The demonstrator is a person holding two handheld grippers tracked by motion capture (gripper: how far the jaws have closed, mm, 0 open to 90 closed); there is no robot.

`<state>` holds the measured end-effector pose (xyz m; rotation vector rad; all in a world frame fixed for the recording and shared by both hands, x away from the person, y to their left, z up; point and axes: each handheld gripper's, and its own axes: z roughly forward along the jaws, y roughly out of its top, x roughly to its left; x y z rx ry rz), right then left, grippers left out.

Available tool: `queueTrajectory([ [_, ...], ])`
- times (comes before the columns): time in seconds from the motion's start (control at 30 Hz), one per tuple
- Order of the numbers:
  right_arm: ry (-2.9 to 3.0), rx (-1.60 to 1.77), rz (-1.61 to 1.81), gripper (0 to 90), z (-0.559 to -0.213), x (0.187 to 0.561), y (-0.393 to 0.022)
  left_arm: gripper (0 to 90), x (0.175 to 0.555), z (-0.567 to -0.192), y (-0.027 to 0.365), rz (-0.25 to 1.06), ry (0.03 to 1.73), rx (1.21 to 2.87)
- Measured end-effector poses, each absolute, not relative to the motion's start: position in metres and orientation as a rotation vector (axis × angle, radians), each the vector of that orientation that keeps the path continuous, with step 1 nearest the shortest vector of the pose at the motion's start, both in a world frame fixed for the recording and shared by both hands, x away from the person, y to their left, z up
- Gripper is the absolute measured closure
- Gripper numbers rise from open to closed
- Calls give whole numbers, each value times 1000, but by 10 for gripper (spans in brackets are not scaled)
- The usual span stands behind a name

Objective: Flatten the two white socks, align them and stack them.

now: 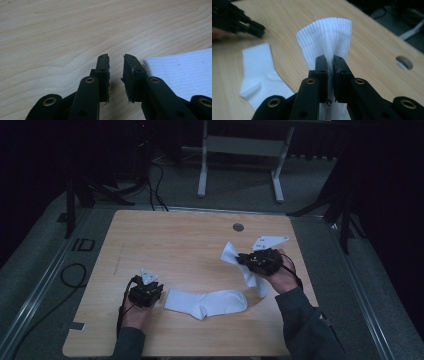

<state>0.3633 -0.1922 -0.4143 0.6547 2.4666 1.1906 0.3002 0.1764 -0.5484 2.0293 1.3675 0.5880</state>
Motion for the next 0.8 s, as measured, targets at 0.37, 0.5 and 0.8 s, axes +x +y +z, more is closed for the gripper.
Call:
queueTrajectory([
  [0.37,2410,440,1310,832,-376,326,-178,744,300,-548,177,583,1367,2031],
  [0.5,2408,409,1327,832,-373,320,-177,744,300,-548,177,584,1368,2030],
  [0.8,2513,421,1338,831,-407,319,-161,744,299,-548,176,586,1365,2032],
])
